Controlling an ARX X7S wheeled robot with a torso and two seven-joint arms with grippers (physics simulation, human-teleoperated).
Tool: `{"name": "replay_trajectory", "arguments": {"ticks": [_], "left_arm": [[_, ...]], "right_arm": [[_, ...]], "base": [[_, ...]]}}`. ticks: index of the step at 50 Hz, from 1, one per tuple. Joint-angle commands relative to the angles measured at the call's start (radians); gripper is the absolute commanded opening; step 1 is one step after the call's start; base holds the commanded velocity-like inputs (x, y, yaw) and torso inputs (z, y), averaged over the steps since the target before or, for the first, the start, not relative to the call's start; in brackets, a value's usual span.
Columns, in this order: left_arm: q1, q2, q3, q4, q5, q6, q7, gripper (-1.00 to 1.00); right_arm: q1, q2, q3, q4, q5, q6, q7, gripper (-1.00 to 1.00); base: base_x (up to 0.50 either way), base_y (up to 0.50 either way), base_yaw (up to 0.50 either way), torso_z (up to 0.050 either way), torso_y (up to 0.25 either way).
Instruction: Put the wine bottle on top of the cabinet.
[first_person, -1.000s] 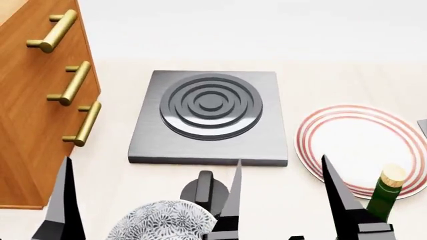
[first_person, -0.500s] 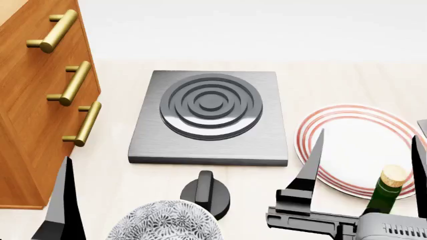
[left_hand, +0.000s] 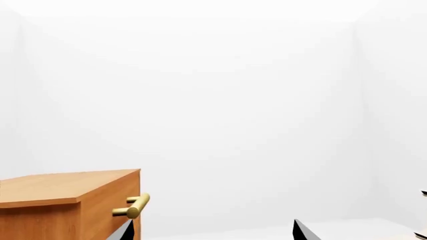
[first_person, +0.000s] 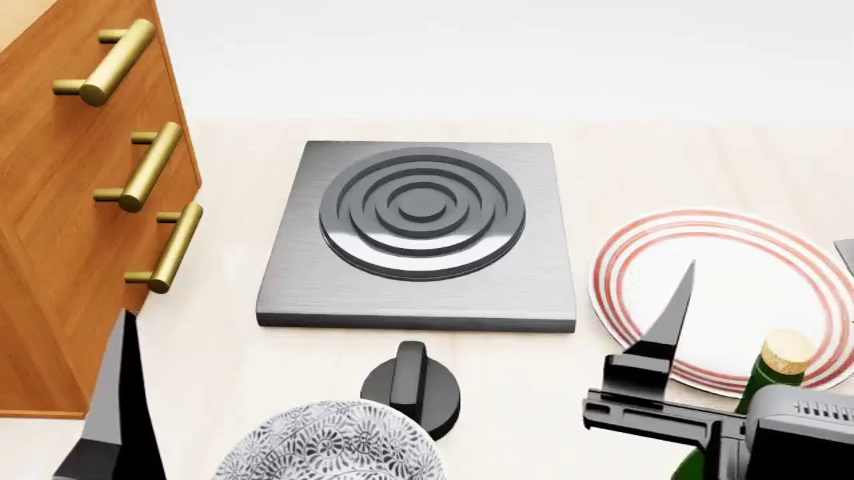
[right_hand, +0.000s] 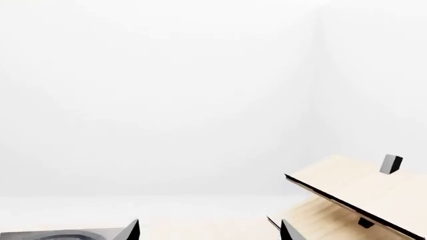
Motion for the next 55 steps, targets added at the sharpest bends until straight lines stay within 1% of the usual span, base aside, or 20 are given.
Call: {"name": "replay_trajectory", "arguments": {"ticks": [1,26,37,38,55], "left_arm": [[-0.003,-0.010,0.000,0.003,-0.009,0.000,-0.013,1.00],[-0.008,-0.030,0.017,-0.004,-0.018,0.008,-0.034,1.00],[-0.011,-0.039,0.020,-0.001,-0.024,0.008,-0.046,1.00],[-0.012,-0.040,0.021,0.001,-0.025,0.006,-0.047,1.00],[-0.016,-0.052,0.031,-0.005,-0.034,0.016,-0.061,1.00]], "right_arm": [[-0.022,-0.019,-0.007,0.111,-0.007,-0.085,-0.005,1.00],[-0.074,-0.031,0.023,0.182,0.008,-0.163,0.008,1.00],[-0.076,-0.030,0.019,0.181,0.011,-0.164,0.012,1.00],[-0.077,-0.031,0.019,0.182,0.013,-0.167,0.011,-1.00],[-0.078,-0.030,0.013,0.185,0.015,-0.171,0.019,-1.00]], "base": [[0.00,0.00,0.00,0.000,0.000],[0.00,0.00,0.00,0.000,0.000],[0.00,0.00,0.00,0.000,0.000],[0.00,0.00,0.00,0.000,0.000],[0.00,0.00,0.00,0.000,0.000]]}}
